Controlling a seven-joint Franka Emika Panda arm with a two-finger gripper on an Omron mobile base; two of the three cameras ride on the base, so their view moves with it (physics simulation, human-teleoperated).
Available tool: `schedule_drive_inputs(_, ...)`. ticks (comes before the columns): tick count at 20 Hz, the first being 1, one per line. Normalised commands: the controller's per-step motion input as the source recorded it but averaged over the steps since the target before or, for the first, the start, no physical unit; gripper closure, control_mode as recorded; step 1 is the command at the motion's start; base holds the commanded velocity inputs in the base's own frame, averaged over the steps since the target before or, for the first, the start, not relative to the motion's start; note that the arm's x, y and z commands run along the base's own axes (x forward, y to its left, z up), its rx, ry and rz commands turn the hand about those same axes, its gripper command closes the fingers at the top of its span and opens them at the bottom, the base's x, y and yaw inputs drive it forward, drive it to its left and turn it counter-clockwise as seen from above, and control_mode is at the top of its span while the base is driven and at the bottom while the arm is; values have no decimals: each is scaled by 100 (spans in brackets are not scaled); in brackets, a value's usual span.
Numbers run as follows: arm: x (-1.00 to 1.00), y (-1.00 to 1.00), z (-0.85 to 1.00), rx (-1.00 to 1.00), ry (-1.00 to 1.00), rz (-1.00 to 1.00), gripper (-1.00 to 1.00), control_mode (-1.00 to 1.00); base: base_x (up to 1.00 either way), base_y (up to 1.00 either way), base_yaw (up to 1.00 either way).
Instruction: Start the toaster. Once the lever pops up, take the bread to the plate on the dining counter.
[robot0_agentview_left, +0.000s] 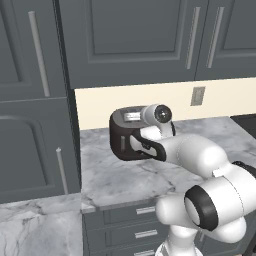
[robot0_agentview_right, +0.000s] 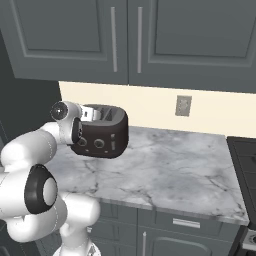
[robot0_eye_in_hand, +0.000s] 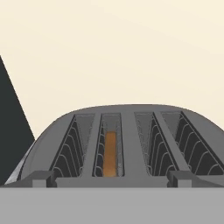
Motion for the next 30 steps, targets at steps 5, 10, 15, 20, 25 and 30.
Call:
schedule_drive_inputs(5, 0, 0, 0, 0, 0, 0, -100, -100, 0, 0, 0)
schedule_drive_inputs(10, 0, 0, 0, 0, 0, 0, -100, -100, 0, 0, 0)
schedule_drive_inputs(15, 0, 0, 0, 0, 0, 0, -100, -100, 0, 0, 0)
schedule_drive_inputs(20, 0, 0, 0, 0, 0, 0, -100, -100, 0, 0, 0)
schedule_drive_inputs(25, 0, 0, 0, 0, 0, 0, -100, -100, 0, 0, 0)
schedule_drive_inputs(30, 0, 0, 0, 0, 0, 0, -100, -100, 0, 0, 0)
